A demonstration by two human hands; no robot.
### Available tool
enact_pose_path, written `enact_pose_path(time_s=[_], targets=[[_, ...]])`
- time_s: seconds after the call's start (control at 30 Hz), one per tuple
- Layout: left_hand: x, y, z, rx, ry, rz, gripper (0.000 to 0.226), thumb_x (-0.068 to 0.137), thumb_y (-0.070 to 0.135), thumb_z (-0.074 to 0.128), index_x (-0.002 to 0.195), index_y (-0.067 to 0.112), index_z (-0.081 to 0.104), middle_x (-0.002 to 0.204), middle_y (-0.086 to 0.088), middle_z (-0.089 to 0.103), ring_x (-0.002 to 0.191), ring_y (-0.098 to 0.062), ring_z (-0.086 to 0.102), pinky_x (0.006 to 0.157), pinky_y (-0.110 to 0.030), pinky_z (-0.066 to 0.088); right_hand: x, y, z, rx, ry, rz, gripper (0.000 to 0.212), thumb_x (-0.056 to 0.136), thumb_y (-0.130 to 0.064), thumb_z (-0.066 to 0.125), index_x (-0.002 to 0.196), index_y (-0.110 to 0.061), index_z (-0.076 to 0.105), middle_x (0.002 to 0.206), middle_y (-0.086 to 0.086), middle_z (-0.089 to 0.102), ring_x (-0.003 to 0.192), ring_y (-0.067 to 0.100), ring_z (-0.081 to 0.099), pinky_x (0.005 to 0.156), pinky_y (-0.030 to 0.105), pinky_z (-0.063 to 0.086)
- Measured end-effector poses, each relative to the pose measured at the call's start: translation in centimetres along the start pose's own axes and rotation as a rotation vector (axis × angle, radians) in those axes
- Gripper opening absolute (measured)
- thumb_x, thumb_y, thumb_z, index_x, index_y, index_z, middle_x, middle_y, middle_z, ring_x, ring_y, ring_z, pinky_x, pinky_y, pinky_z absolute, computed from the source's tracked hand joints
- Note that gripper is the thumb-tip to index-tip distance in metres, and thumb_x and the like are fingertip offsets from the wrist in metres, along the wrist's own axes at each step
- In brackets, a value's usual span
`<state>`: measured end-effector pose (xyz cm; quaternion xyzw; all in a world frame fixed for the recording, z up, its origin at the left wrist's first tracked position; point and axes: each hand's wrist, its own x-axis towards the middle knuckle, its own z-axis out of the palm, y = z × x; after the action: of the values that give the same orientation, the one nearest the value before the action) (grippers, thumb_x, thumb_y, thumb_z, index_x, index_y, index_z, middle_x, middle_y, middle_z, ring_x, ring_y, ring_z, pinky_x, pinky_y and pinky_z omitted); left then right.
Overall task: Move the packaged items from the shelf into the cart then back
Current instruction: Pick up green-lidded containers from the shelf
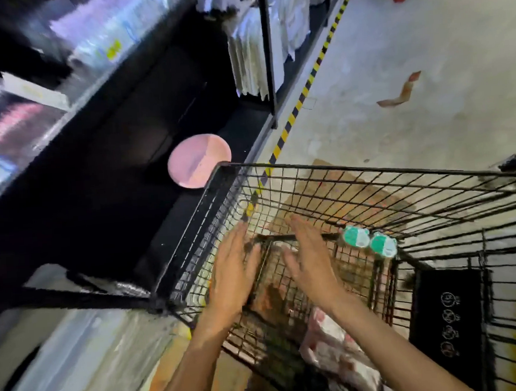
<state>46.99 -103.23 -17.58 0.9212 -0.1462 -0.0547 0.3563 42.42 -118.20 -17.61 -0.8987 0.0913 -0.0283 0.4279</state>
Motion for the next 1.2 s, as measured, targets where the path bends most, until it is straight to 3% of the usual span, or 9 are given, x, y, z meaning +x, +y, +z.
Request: enact_pose_path(time_s=[0.07, 0.23, 0.3, 0.4, 0.53, 0.7, 0.87, 1.07, 1.2], targets=[[-2.3, -0.6, -3.6, 0.000, 0.092, -0.025, 0.051, 0.098, 0.033, 0.050, 0.143, 0.013, 0.040, 0.148, 0.002, 0.038, 0.139, -0.012, 0.032, 0.116, -0.030, 0.024, -0.9, -3.6, 0.6, 0.004, -0.026, -0.102, 0.053, 0.099, -0.024, 0.048, 0.147, -0.016, 0.029, 0.153, -0.005, 0.021, 0.141, 0.007, 0.010, 0.120, 0.029, 0.008], [-10.6, -2.5, -12.9, -0.019, 0.353, -0.063, 0.051, 0.093, 0.039, 0.046, 0.139, 0.017, 0.044, 0.144, 0.008, 0.041, 0.133, -0.001, 0.034, 0.111, -0.028, 0.029, -5.7, -12.5, 3.1, 0.054, -0.143, -0.347, 0.055, 0.098, -0.032, 0.048, 0.148, -0.019, 0.027, 0.150, -0.015, 0.018, 0.138, -0.011, 0.006, 0.109, 0.003, 0.000], [-15.1, -3.7, -16.3, -0.006, 0.429, -0.066, 0.051, 0.093, 0.037, 0.047, 0.140, 0.020, 0.042, 0.145, 0.012, 0.036, 0.132, 0.004, 0.029, 0.111, -0.024, 0.026, -8.5, -15.9, 4.6, 0.069, -0.193, -0.425, 0.055, 0.098, -0.035, 0.046, 0.148, -0.022, 0.026, 0.151, -0.017, 0.017, 0.137, -0.017, 0.003, 0.109, 0.002, 0.001], [-22.6, -6.3, -20.8, 0.051, 0.476, -0.091, 0.052, 0.094, 0.050, 0.041, 0.142, 0.030, 0.034, 0.149, 0.015, 0.032, 0.137, 0.006, 0.024, 0.114, -0.026, 0.023, -13.2, -20.7, 7.6, 0.125, -0.246, -0.490, 0.055, 0.096, -0.039, 0.044, 0.147, -0.024, 0.029, 0.153, -0.014, 0.023, 0.141, -0.010, 0.012, 0.110, 0.004, 0.009], [-33.2, -10.3, -25.5, 0.166, 0.517, -0.149, 0.054, 0.096, 0.051, 0.035, 0.145, 0.027, 0.036, 0.152, 0.012, 0.031, 0.141, -0.004, 0.025, 0.116, -0.037, 0.025, -20.3, -26.4, 12.6, 0.162, -0.366, -0.584, 0.057, 0.095, -0.053, 0.032, 0.146, -0.027, 0.032, 0.154, -0.017, 0.024, 0.143, -0.003, 0.015, 0.114, 0.013, 0.013], [-44.4, -13.6, -29.2, 0.177, 0.576, -0.309, 0.058, 0.096, 0.059, 0.023, 0.148, 0.033, 0.025, 0.154, 0.019, 0.022, 0.143, 0.003, 0.015, 0.118, -0.022, 0.008, -28.0, -32.0, 18.1, 0.182, -0.534, -0.629, 0.054, 0.090, -0.062, 0.025, 0.142, -0.046, 0.027, 0.151, -0.035, 0.015, 0.141, -0.011, 0.009, 0.111, 0.005, 0.007], [-52.3, -15.5, -31.1, 0.163, 0.726, -0.479, 0.063, 0.093, 0.066, 0.018, 0.147, 0.034, 0.028, 0.151, 0.028, 0.017, 0.142, 0.008, 0.009, 0.115, -0.012, 0.003, -32.8, -36.4, 22.5, 0.136, -0.677, -0.708, 0.042, 0.096, -0.056, 0.030, 0.138, -0.051, 0.027, 0.144, -0.047, 0.006, 0.138, -0.017, 0.006, 0.105, -0.002, 0.004], [-56.3, -16.7, -33.3, 0.025, 0.893, -0.586, 0.053, 0.086, 0.060, 0.026, 0.137, 0.050, 0.016, 0.147, 0.033, 0.016, 0.138, 0.014, 0.010, 0.118, -0.032, 0.020, -35.5, -40.6, 25.9, 0.094, -0.786, -0.762, 0.040, 0.094, -0.056, 0.034, 0.134, -0.056, 0.025, 0.140, -0.050, 0.011, 0.135, -0.022, 0.003, 0.100, -0.005, 0.003], [-56.9, -18.4, -34.9, 0.030, 0.939, -0.603, 0.050, 0.088, 0.056, 0.027, 0.137, 0.050, 0.019, 0.148, 0.032, 0.017, 0.139, 0.011, 0.015, 0.117, -0.035, 0.024, -35.6, -43.2, 28.2, 0.095, -0.797, -0.793, 0.042, 0.092, -0.053, 0.035, 0.133, -0.056, 0.028, 0.144, -0.044, 0.017, 0.135, -0.020, 0.009, 0.104, 0.000, 0.008]])
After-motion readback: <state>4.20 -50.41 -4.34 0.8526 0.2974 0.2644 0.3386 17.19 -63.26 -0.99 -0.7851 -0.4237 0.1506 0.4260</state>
